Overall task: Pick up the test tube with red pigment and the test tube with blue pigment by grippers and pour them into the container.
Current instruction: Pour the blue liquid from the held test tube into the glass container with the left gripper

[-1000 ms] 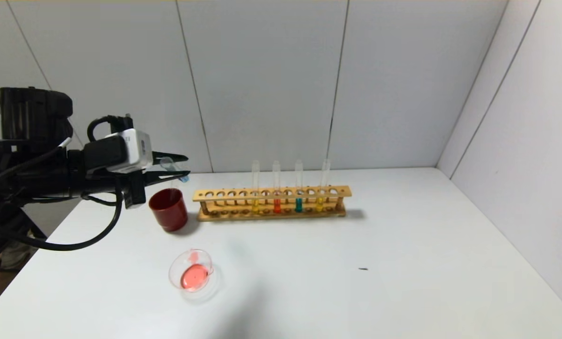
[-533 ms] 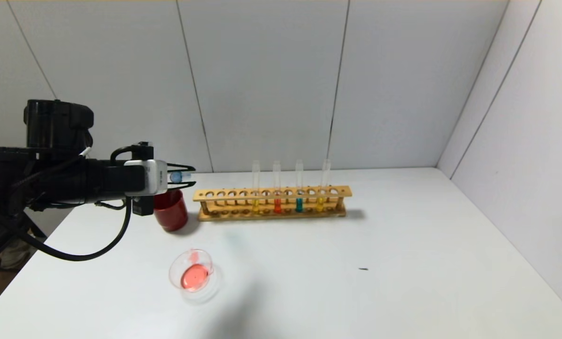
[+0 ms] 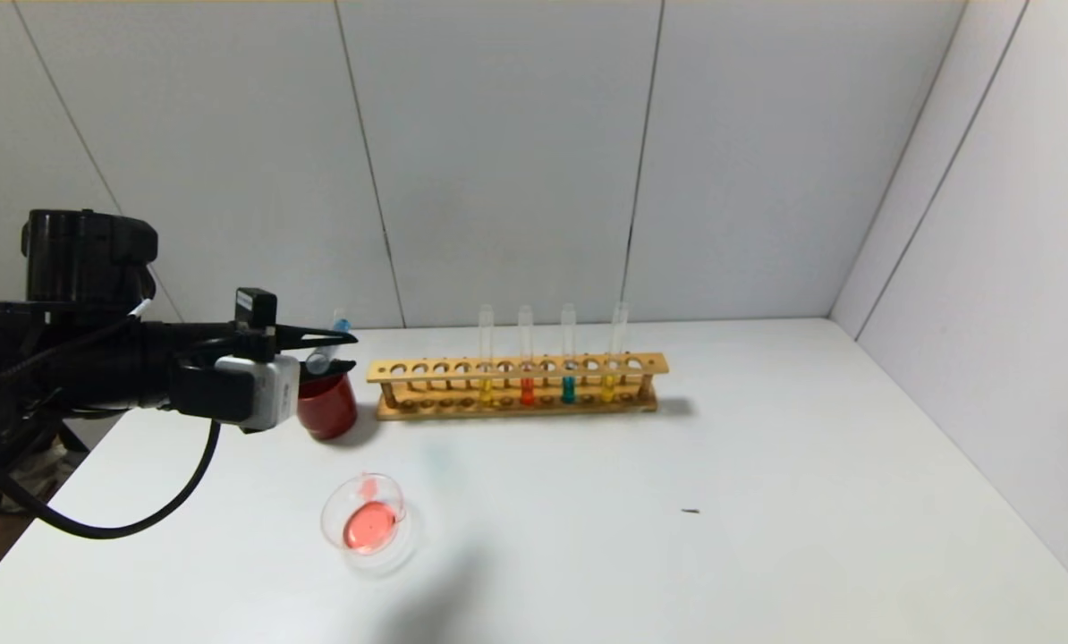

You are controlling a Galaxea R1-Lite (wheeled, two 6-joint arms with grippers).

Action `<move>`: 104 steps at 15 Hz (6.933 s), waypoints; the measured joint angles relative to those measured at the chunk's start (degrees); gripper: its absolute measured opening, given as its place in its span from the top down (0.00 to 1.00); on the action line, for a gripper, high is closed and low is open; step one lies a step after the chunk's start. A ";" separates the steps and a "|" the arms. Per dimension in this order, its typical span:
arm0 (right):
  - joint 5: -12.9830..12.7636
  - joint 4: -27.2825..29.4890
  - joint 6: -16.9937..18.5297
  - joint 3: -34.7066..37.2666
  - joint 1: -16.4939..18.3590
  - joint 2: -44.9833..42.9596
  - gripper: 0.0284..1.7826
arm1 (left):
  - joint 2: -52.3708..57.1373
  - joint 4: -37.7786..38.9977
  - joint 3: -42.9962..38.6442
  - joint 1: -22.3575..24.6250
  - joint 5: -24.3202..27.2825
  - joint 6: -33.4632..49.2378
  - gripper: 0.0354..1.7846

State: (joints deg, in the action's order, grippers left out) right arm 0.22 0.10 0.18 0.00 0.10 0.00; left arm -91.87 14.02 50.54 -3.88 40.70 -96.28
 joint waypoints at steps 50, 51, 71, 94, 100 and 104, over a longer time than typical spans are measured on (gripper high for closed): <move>0.02 0.00 0.00 0.00 0.00 0.00 0.02 | -10.30 16.10 -10.45 5.35 13.34 -27.87 0.83; 0.02 0.00 0.00 0.00 0.00 0.00 0.02 | -10.50 16.19 -10.45 5.35 13.18 -27.92 0.83; 0.02 0.00 0.00 0.00 0.00 0.00 0.02 | -12.43 22.14 -12.07 5.44 10.62 -32.60 0.83; 0.02 0.00 0.00 0.00 0.00 0.00 0.02 | -12.76 26.08 -15.70 4.39 4.85 -37.95 0.83; 0.02 0.00 0.00 0.00 0.00 0.00 0.02 | -12.63 27.47 -16.34 4.28 4.72 -37.90 0.83; 0.02 0.00 -0.02 0.00 0.00 0.00 0.02 | -12.73 27.54 -16.34 4.21 4.68 -37.90 0.83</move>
State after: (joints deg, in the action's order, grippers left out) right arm 0.24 0.10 0.16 0.00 0.10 0.00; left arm -104.60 41.56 34.21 0.33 45.39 -134.18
